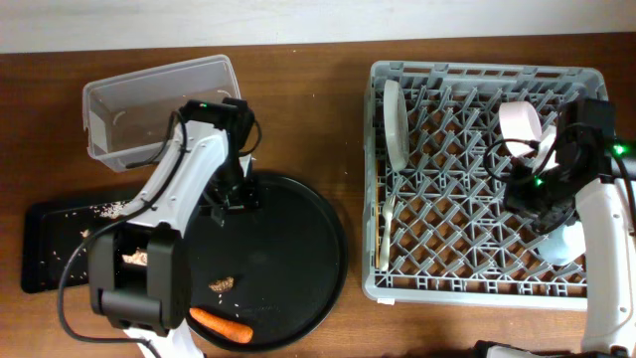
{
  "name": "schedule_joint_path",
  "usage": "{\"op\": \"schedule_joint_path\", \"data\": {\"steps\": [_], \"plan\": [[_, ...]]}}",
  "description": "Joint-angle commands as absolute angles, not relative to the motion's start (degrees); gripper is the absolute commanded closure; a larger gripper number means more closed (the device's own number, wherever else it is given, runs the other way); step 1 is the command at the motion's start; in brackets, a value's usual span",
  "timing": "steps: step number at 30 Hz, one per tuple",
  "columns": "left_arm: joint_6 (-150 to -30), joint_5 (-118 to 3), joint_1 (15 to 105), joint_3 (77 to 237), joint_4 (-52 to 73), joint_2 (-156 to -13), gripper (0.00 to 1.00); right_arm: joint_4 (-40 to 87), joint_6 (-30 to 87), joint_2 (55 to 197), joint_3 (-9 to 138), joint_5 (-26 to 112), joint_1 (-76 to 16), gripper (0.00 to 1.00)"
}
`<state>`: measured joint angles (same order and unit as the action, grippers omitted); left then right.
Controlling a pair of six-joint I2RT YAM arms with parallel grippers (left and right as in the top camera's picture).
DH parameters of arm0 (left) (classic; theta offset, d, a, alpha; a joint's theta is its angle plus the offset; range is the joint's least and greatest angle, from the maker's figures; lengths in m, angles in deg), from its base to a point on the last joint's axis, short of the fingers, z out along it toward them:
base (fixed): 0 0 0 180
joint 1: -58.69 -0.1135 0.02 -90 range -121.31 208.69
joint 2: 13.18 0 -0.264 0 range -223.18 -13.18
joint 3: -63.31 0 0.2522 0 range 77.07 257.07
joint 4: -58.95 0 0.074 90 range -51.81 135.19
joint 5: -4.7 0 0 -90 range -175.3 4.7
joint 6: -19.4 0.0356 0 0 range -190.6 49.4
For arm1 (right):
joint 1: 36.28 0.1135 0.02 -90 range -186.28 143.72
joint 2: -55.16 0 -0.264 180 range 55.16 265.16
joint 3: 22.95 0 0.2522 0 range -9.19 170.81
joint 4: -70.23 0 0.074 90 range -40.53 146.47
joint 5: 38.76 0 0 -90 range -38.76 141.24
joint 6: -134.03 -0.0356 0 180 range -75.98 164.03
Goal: Sort waste into correct bins and load items into the dishwasher rack
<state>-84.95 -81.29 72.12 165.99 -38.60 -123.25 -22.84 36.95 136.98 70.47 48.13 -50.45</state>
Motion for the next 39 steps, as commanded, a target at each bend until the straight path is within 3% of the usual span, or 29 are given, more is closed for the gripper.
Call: {"op": "schedule_joint_path", "data": {"steps": [1, 6, 10, 17, 20, 28, 39], "plan": [[-87.88, -81.75, 70.50, 165.75, -41.29, -118.26, 0.31, -23.69, 36.65, 137.15, 70.49, 47.21, -50.56, 0.41], [-99.64, -85.60, 70.50, 152.79, -34.05, -97.34, 0.19, -23.69, 36.63, 137.15, 70.49, 47.17, -50.54, 0.38], [-108.16, -85.68, 70.50, 136.81, -27.19, -87.71, 0.19, -23.67, 36.65, 137.15, 70.49, 46.75, -50.54, 0.38], [-113.95, -84.66, 70.50, 117.58, -11.10, -87.86, 0.20, -23.67, 36.65, 137.15, 70.49, 46.75, -50.54, 0.38], [-113.93, -83.85, 70.50, 115.72, -6.71, -87.97, 0.28, -23.67, 36.65, 137.15, 70.49, 46.75, -50.54, 0.38], [-113.91, -82.08, 70.53, 114.19, -1.72, -97.80, 0.28, -23.67, 36.65, 137.15, 70.49, 46.77, -50.54, 0.38], [-113.87, -89.90, 70.50, 116.47, -1.72, -98.13, 0.28, -23.69, 36.65, 137.15, 70.49, 46.77, -50.54, 0.38]]}}
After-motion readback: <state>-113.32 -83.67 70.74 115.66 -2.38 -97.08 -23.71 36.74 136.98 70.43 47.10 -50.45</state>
